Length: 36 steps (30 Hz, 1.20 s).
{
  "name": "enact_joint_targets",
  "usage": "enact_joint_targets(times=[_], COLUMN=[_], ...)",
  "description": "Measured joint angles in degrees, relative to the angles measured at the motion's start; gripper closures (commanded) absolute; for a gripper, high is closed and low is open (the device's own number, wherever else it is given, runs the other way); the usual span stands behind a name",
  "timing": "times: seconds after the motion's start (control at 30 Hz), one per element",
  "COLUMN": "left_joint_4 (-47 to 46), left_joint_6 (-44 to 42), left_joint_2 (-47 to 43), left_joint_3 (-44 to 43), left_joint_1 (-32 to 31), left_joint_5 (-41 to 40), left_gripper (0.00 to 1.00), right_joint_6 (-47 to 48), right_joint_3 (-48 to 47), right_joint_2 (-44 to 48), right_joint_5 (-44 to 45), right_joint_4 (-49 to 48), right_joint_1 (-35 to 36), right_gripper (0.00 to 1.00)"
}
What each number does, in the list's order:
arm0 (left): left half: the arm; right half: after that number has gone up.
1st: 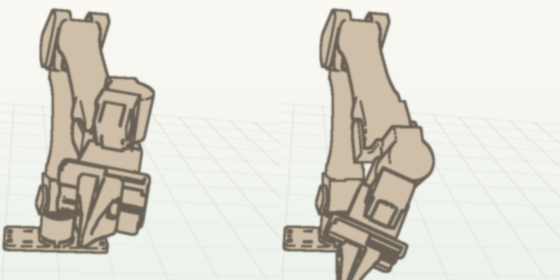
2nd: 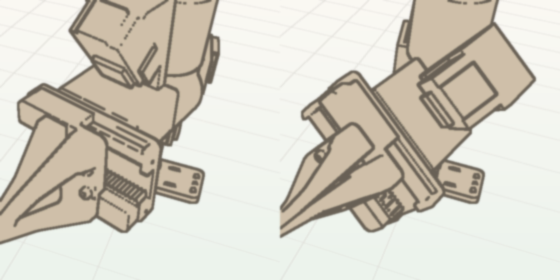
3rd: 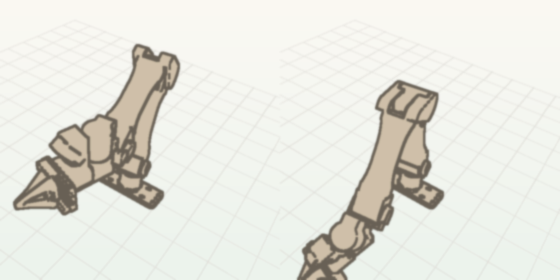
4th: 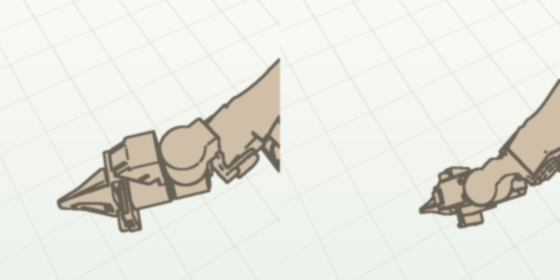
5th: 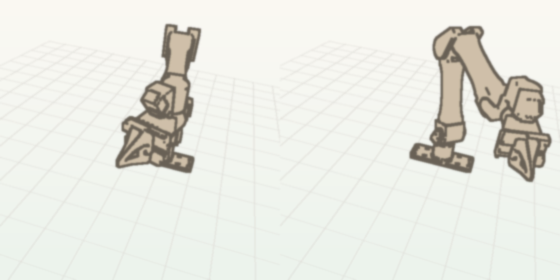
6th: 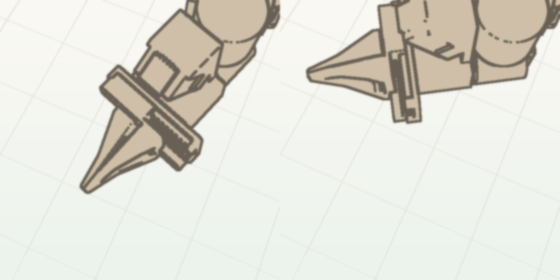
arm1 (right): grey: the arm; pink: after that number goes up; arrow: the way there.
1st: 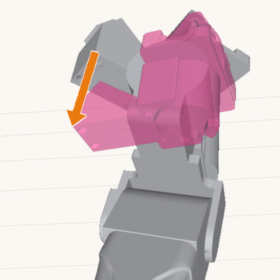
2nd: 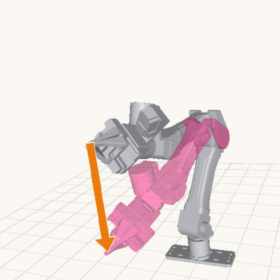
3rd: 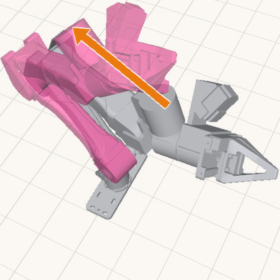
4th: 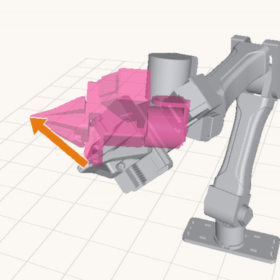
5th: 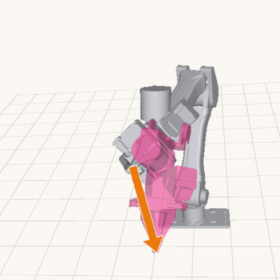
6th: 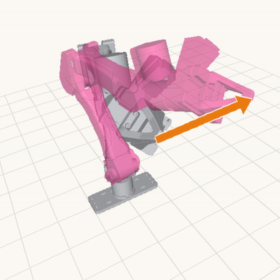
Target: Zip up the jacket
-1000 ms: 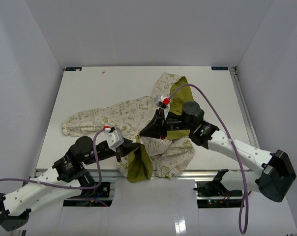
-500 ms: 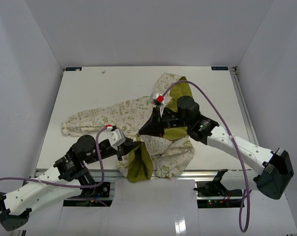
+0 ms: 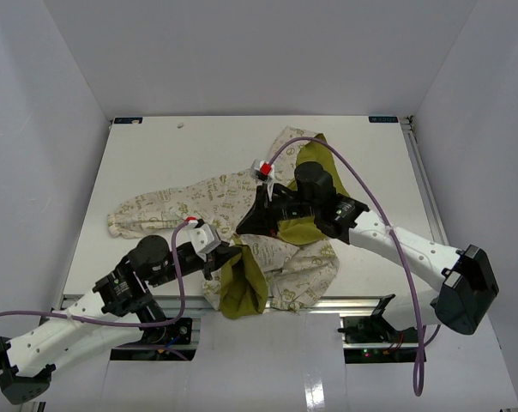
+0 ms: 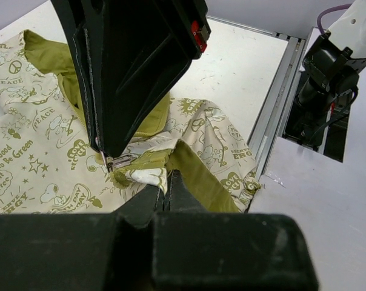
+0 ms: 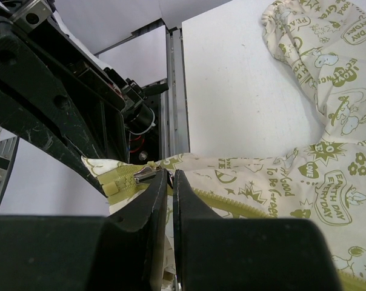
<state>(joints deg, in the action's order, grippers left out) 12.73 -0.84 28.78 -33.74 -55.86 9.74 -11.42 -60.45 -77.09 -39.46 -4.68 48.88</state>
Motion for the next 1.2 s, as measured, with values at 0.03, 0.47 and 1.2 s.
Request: enact_joint_targets(times=[0.03,0.47,1.2], left_joint_4=[0.25,5.58,20.11], left_joint_6=[-0.04,-0.11,3.05], left_joint_2=[-0.18,-1.14,19.13], left_joint_3=[0.0,-0.37,-26.55], left_joint_1=[0.04,0.26,-2.08], left_joint_5=[-0.33,-2.78,-14.15], left_gripper=[1.0,0.41,0.23], right_joint_6=[0.0,0.1,3.91], right_joint_3=[-0.64,-2.05,-1.81], right_joint_2=[-0.64,-4.99,-1.85], right_joint_5=[-0.13,-1.29,16.79], right_joint_4=[0.33,0.82,3.23], right_joint_1=[0.0,-0.04,-2.28], right_gripper=[0.92,0.92,0.92])
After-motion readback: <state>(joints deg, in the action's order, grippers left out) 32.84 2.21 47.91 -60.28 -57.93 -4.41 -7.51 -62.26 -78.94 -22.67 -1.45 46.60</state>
